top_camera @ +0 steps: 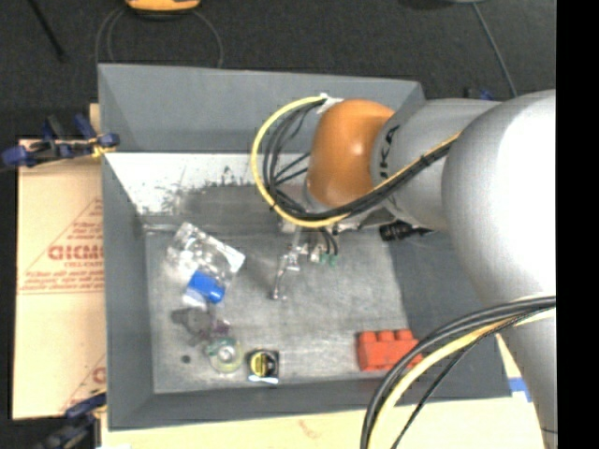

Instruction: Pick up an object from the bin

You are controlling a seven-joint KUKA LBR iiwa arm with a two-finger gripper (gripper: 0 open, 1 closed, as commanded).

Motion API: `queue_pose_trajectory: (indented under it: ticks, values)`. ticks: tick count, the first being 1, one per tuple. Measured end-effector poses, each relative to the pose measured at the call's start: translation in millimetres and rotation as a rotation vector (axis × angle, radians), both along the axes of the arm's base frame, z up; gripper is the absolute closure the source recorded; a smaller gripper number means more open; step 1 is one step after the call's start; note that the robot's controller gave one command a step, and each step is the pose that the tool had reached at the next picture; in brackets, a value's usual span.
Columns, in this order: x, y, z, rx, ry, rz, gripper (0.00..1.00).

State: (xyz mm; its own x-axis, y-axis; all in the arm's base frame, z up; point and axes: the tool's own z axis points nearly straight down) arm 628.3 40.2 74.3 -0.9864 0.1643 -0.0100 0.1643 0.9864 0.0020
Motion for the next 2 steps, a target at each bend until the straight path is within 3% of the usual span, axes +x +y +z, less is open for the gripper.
queue_pose_trajectory:
  ticks: [1, 2]
  values:
    - [10.2, 100, 71, 0.006, 0.001, -0.158, 0.0]
    - [-7.5, 106, 24, 0.003, 0.004, -0.272, 0.0]
